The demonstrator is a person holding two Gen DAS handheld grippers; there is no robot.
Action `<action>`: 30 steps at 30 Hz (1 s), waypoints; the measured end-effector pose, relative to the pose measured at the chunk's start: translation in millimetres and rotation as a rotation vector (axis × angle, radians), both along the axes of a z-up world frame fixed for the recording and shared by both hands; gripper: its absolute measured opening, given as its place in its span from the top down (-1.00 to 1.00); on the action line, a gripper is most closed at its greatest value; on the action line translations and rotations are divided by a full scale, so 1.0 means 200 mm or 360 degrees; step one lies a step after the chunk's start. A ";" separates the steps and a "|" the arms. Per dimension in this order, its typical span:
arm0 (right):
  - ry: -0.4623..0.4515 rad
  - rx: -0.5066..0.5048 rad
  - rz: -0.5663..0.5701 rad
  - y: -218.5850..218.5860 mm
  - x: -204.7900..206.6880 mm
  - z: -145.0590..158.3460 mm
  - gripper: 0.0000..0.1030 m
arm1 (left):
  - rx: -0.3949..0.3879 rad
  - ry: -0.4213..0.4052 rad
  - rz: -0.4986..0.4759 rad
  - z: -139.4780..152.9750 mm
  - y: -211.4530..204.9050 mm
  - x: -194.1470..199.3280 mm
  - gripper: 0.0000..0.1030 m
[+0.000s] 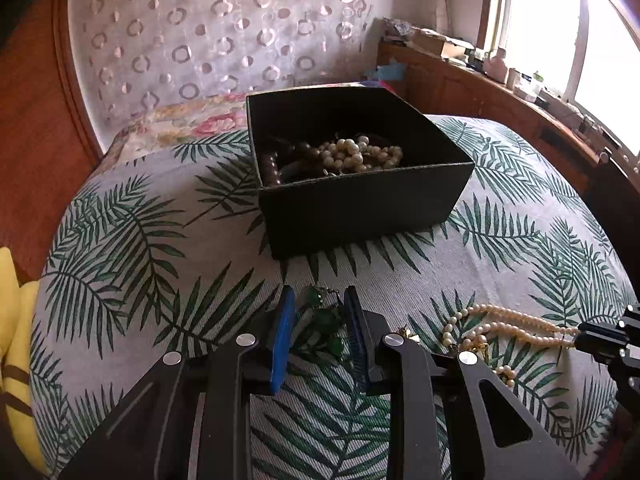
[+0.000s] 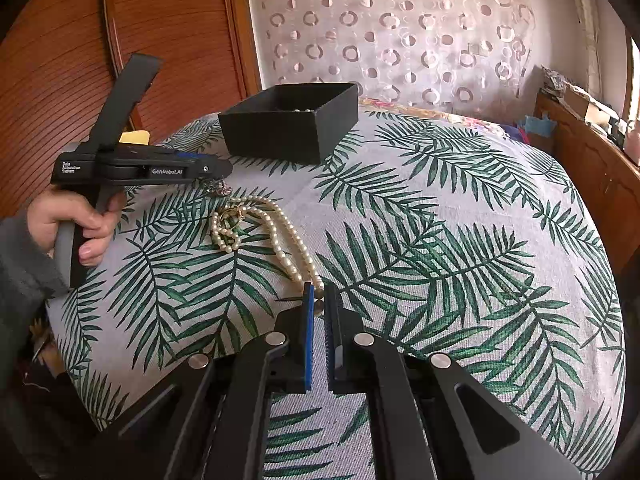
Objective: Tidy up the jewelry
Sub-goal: 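Grasp the green jade pendant with the left tool while the right tool holds pearls, then carry the pendant and pearls over the black box and release both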
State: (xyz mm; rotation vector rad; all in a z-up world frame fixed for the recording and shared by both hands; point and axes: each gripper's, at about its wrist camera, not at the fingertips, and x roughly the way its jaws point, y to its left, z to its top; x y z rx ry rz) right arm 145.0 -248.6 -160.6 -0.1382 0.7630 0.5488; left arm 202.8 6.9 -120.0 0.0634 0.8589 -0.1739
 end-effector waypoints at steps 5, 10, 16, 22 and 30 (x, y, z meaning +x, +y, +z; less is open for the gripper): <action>0.0002 -0.0001 0.0003 0.00 0.00 0.00 0.89 | 0.0000 -0.0009 -0.0041 0.00 0.00 -0.02 0.77; 0.0007 -0.0001 0.0004 0.00 0.00 0.00 0.89 | -0.0048 -0.0021 -0.0033 0.03 0.04 -0.07 0.78; -0.0011 -0.0016 0.0005 0.01 0.00 0.01 0.89 | -0.0117 -0.0104 -0.0028 0.15 0.08 -0.13 0.78; -0.0095 -0.0006 0.0026 0.02 0.01 0.12 0.89 | -0.0136 -0.0211 -0.0047 0.30 0.08 -0.19 0.78; -0.0295 0.0008 0.0099 0.09 0.04 0.44 0.89 | -0.0144 -0.0302 -0.0070 0.45 0.07 -0.22 0.78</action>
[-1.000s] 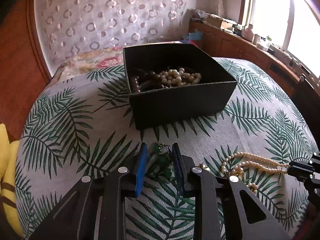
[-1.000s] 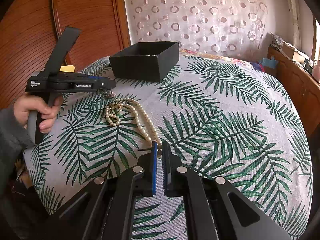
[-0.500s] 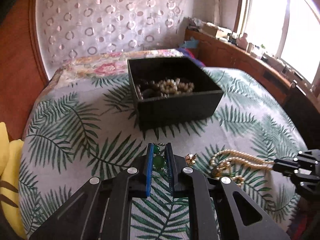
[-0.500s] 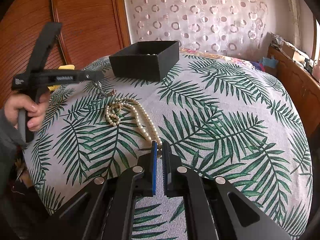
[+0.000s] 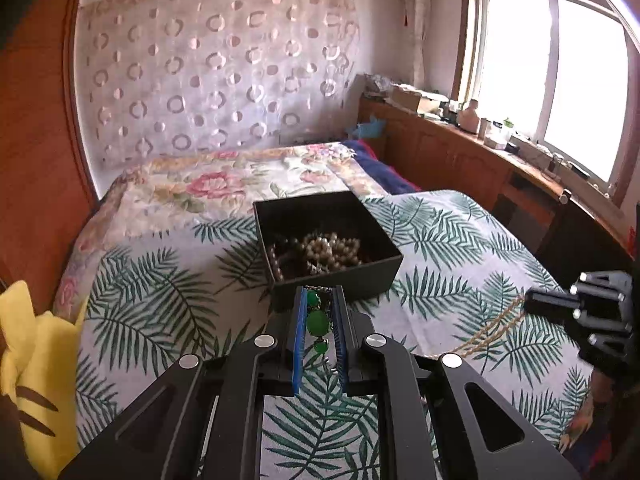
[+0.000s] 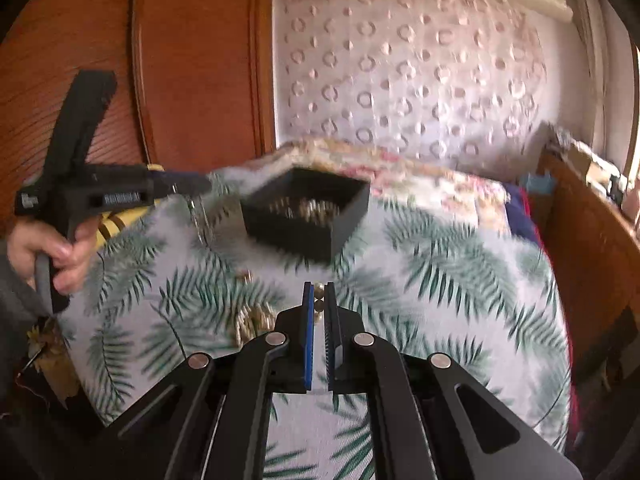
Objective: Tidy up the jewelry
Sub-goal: 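Carry the pendant and pearls over the black box and release both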
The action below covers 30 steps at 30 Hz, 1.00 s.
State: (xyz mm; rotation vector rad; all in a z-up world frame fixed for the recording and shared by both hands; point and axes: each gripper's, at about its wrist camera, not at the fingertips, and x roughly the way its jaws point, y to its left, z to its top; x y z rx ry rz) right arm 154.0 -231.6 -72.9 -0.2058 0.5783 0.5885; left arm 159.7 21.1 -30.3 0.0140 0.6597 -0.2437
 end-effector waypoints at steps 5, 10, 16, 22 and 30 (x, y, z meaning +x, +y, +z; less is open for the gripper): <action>-0.0110 0.0010 0.0035 0.05 0.02 0.18 0.89 | 0.0011 -0.0025 0.0003 0.04 0.00 0.01 0.78; -0.0205 -0.0010 0.0072 0.11 0.04 0.32 0.90 | 0.0013 -0.0048 0.0011 0.06 0.01 0.02 0.78; -0.0272 -0.0048 0.0091 0.18 0.08 0.43 0.90 | 0.0013 -0.0061 0.0020 0.08 0.03 0.04 0.78; -0.0319 -0.0066 0.0094 0.23 0.13 0.52 0.90 | -0.0016 -0.0073 0.0011 0.13 0.04 0.09 0.78; -0.0405 -0.0071 0.0058 0.29 0.24 0.69 0.90 | -0.0019 -0.0086 0.0013 0.19 0.03 0.22 0.78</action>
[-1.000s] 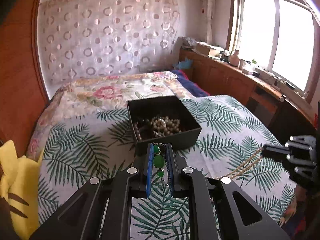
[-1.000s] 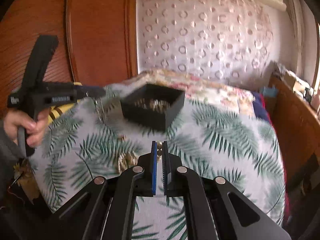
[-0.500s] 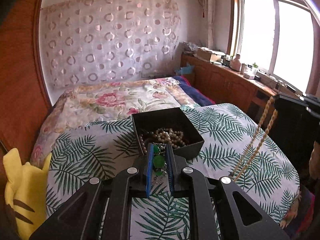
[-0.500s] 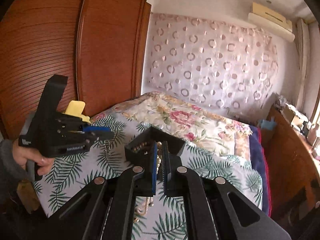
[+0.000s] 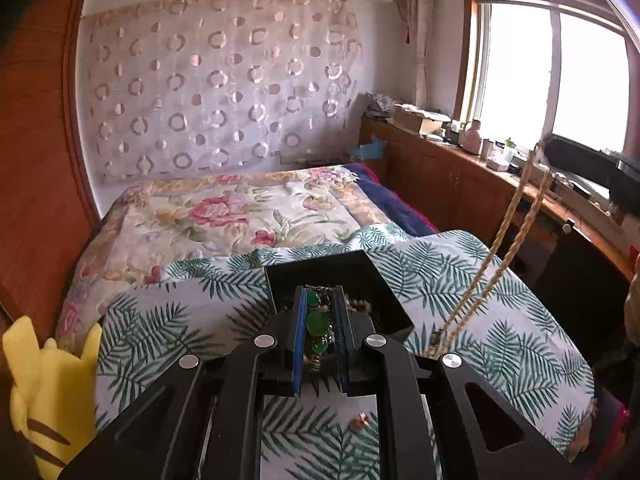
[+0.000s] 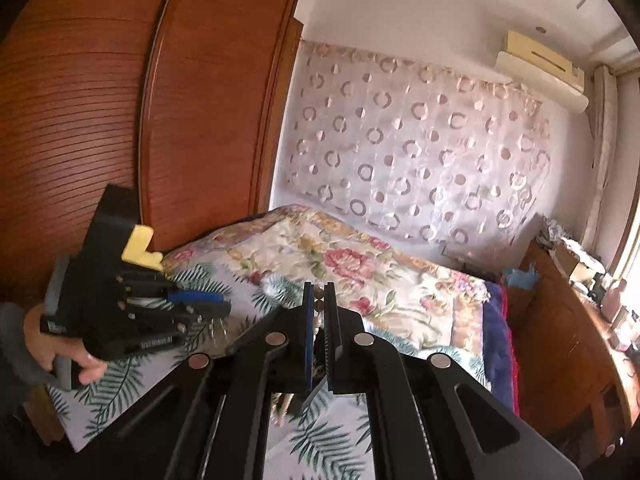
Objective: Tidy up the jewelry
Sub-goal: 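Carry the pendant and pearls over the black box and release both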
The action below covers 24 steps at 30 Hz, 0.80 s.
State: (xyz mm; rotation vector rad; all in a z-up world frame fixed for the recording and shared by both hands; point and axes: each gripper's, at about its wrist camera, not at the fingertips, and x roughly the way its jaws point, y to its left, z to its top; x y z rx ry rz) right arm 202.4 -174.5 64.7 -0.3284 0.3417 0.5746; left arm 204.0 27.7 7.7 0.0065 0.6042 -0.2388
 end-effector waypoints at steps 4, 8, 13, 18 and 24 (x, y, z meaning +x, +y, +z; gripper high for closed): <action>-0.0015 0.0020 0.0001 0.02 0.08 0.07 0.89 | 0.0004 0.0018 -0.0005 -0.01 -0.02 0.09 0.78; -0.0032 0.0010 -0.0006 0.06 0.16 0.12 0.90 | 0.0016 0.0039 -0.0004 -0.05 -0.04 0.16 0.77; -0.0032 -0.0004 -0.0019 0.09 0.21 0.13 0.90 | 0.0008 0.0093 -0.0003 -0.15 -0.06 0.21 0.79; 0.0016 -0.0025 -0.0029 0.13 0.31 0.08 0.90 | 0.0008 0.0125 0.0015 -0.22 -0.04 0.21 0.77; 0.0129 -0.0124 -0.0029 0.21 0.40 -0.13 0.90 | 0.0009 0.0124 0.0047 -0.26 0.03 0.15 0.47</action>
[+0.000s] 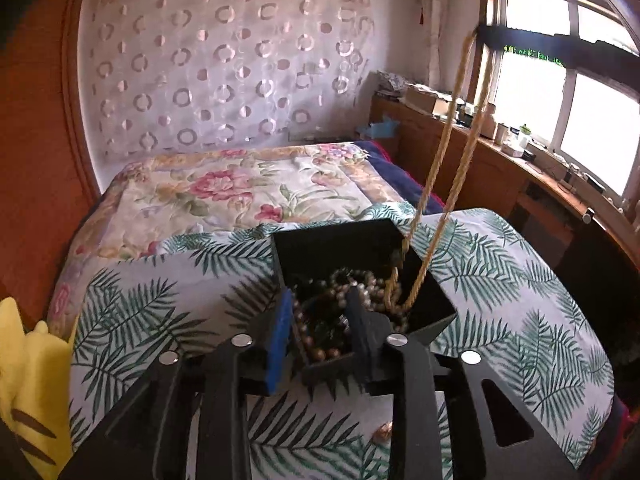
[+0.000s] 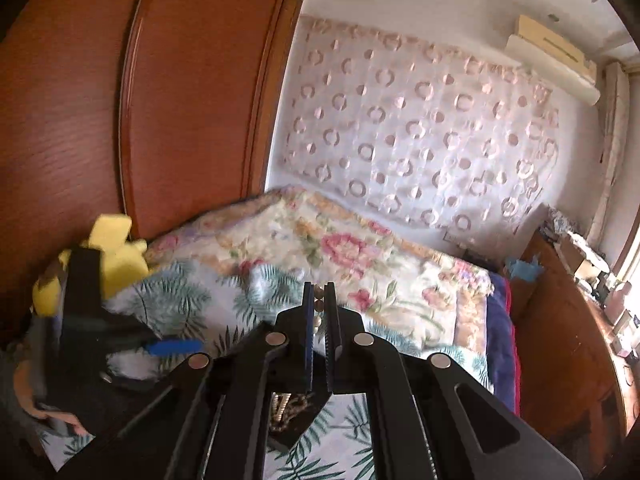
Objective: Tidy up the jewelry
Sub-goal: 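Carry the pendant and pearls over the black box and release both, then grasp the gold ring with the right tool while the left tool reaches the brooch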
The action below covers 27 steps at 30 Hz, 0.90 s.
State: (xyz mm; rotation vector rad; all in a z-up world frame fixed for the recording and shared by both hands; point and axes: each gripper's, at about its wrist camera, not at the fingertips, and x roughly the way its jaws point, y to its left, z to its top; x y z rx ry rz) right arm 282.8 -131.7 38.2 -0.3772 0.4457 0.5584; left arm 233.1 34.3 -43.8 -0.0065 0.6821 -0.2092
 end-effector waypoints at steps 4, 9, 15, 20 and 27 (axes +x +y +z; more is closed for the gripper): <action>0.0108 -0.0036 -0.0009 0.03 0.05 -0.16 0.89 | 0.0005 -0.0004 0.0021 -0.02 0.05 -0.06 0.45; 0.0241 -0.0034 -0.0003 0.04 0.08 -0.32 0.88 | 0.0004 -0.0020 0.0045 -0.02 0.09 -0.12 0.17; 0.0276 0.0016 -0.0015 -0.01 0.05 -0.37 0.44 | 0.0018 -0.0037 0.0072 -0.05 0.10 -0.18 -0.31; 0.0280 0.0069 -0.0003 -0.09 -0.03 -0.38 0.38 | 0.0093 -0.0088 0.0111 -0.06 0.09 -0.22 -0.74; 0.0321 0.0094 0.0034 -0.23 -0.24 -0.50 0.38 | 0.0123 -0.0057 0.0093 -0.14 0.08 -0.27 -0.76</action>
